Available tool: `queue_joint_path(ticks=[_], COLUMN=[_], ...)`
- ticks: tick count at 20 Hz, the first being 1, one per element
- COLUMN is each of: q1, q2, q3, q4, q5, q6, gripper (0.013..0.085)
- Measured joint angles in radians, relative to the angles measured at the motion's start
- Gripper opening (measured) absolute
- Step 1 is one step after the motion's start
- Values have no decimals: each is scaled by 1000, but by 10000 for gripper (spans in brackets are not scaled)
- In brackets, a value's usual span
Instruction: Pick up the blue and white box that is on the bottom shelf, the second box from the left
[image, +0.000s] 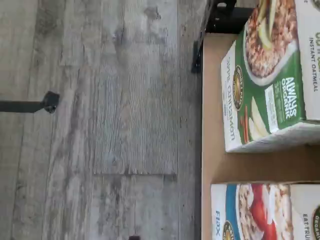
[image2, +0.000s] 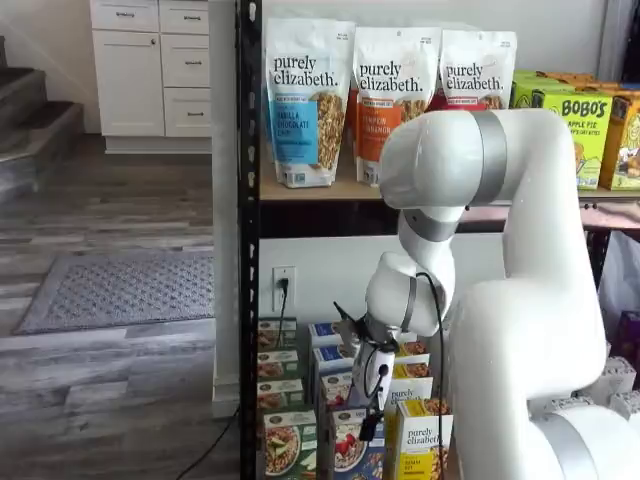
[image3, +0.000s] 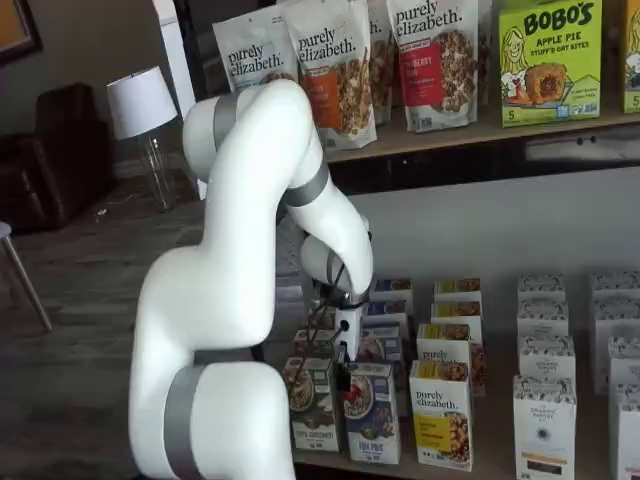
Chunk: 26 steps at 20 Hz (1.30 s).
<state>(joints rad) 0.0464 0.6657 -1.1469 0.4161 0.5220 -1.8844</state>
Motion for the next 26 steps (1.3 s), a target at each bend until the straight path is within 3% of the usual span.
queue_joint_path(ticks=[7, 14, 26], q1=[18, 36, 17], q2=[15, 33, 104], q3=[1, 7, -61], q4=[37, 133, 116], q5=[-62, -149, -174], q6=[-19, -95, -100], gripper=[850, 850, 850])
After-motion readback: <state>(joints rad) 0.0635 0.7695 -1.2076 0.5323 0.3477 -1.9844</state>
